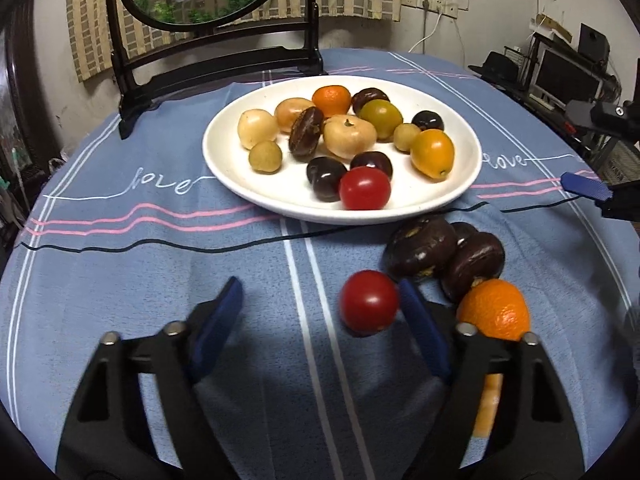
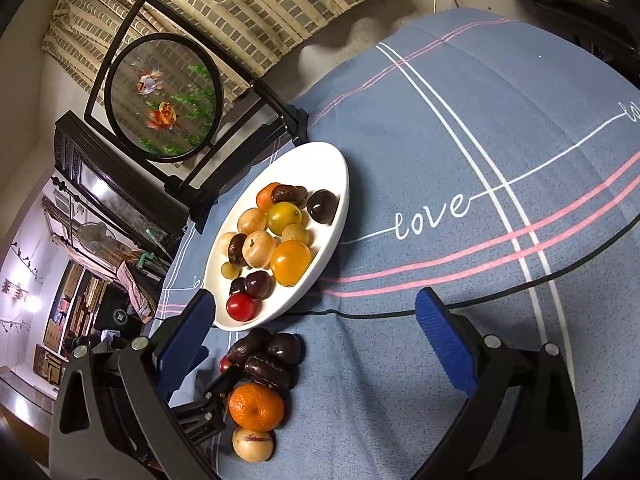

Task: Organize fruits
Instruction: 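Withdraw both grippers and close the left gripper on another red tomato, then hold the tomato in the left gripper while the right gripper grasps a dark plum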

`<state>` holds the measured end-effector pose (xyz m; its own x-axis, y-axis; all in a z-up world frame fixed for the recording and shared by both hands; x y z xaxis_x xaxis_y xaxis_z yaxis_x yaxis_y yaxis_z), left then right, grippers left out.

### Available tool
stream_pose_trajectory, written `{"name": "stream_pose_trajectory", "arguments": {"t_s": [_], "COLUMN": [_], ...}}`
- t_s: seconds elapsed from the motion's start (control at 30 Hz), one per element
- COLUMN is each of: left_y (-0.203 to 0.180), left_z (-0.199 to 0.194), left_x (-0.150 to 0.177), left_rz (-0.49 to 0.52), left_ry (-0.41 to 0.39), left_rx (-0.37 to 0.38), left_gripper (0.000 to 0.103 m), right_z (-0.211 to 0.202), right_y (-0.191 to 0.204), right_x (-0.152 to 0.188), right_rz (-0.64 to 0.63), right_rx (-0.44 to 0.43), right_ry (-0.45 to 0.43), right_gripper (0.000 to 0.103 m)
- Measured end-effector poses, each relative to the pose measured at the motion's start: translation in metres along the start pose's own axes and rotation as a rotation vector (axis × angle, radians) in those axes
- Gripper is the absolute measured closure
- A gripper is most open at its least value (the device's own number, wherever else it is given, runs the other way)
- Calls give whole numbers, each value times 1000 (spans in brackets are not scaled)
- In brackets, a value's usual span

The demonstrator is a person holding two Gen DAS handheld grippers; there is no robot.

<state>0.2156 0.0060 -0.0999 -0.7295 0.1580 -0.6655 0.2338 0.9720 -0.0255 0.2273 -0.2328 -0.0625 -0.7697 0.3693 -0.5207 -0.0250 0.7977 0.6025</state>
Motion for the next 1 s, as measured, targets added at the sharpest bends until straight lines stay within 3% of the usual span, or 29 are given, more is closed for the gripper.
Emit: {"name": "stream_pose_trajectory", "arguments": {"t_s": [0.07, 0.13, 0.2, 0.43, 0.7, 0.87, 1.0], "left_y": [-3, -4, -5, -3, 18, 30, 35], "left_z": [2, 3, 5, 8, 3, 2, 4], "left_x": [0, 0, 1, 3, -2, -4, -3], "left_rz": [6, 6, 5, -6, -18, -51, -70], "left_ry": [10, 17, 29, 42, 5, -5, 9], "left_rx": [9, 31, 44, 39, -82, -124, -132], "left_gripper": [37, 55, 63, 70, 71, 72, 72], "right_z": [1, 2, 2, 7, 14, 25, 26], "right_y": [0, -1, -1, 1, 8, 40, 50], "right_x": [0, 1, 1, 4, 14, 46, 71], "right_rz": [1, 2, 3, -10, -47, -265, -344], "right_rx": [2, 5, 7, 16, 26, 62, 72], "right_ry": [4, 9, 13, 31, 72, 140, 178], "right_gripper": [2, 2, 2, 2, 2, 2, 2]}}
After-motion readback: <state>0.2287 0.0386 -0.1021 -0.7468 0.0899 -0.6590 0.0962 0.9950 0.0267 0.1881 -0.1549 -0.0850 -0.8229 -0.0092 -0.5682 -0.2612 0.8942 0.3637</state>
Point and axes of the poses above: each gripper's, at about its wrist camera, not at the fingertips, and z roughly the way its jaws point, y to its left, x to its underside, the point moved 5 cm from there along z, roughly the way its jaws point, and after that the axes turned 2 degrees about -z, right-handed, at the moved point
